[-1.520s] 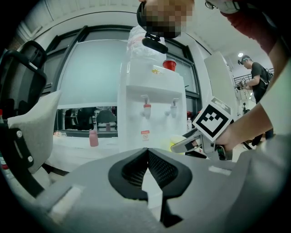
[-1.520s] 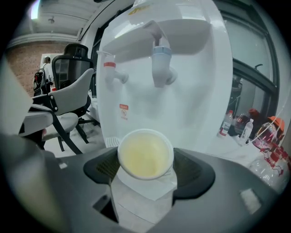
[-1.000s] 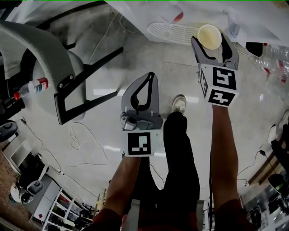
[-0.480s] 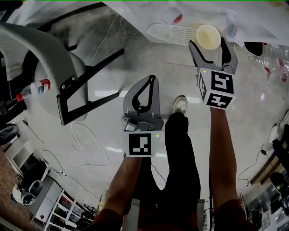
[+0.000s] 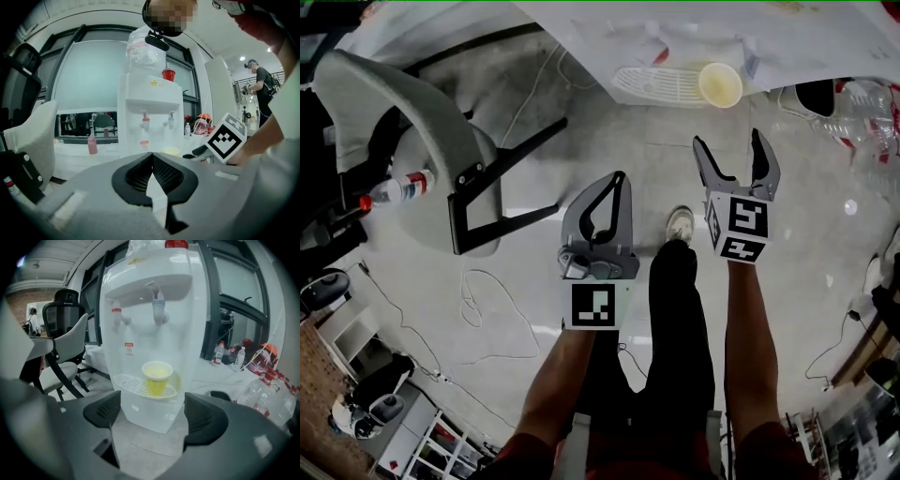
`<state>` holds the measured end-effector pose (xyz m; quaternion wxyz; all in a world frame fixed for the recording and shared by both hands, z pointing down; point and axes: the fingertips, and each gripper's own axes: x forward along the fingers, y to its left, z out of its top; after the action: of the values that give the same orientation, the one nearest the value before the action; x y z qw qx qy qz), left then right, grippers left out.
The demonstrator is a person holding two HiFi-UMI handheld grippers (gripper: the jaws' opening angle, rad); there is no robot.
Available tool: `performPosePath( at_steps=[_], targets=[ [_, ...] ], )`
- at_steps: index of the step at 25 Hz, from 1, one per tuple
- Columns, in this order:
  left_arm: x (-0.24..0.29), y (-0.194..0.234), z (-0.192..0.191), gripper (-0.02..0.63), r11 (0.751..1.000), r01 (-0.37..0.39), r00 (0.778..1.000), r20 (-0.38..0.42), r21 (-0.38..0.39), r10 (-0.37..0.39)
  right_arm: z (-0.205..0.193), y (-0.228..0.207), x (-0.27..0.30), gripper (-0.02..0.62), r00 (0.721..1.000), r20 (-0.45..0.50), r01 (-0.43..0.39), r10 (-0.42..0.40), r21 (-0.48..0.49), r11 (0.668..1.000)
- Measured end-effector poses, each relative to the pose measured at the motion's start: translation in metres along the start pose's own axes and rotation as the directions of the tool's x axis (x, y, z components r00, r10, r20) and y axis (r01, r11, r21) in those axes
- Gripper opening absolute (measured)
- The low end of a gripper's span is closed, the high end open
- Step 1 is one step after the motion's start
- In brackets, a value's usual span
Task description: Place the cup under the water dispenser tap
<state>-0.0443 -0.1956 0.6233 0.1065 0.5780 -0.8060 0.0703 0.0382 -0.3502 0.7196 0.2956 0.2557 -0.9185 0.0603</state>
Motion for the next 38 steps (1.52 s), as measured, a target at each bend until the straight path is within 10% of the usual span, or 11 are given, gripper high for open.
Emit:
performPosePath(
  at_steps=[11,24,38],
  targets=[
    [-0.060,0.014,0.079,-0.003,0.999,0.021,1.000,0.022,-0.042,-0.020,0.055,0.029,-0.118,0.408,0.999,0.023,0.048,-0.049,0.047,0.998],
    [-0.162,0.056,0.229,-0.003,1.000,0.020,0.985,0.170,-0.005,-0.019,0.208,0.113,-0.268,0.407,0.964,0.267,0.032,-0.014,-0.064,0.997],
    [-0.242,0.095,0.354,-0.003,0.994,0.024,0.951,0.304,0.108,-0.056,0.333,0.136,-0.397,0.402,0.854,0.508,0.162,-0.115,-0.050,0.985]
  ],
)
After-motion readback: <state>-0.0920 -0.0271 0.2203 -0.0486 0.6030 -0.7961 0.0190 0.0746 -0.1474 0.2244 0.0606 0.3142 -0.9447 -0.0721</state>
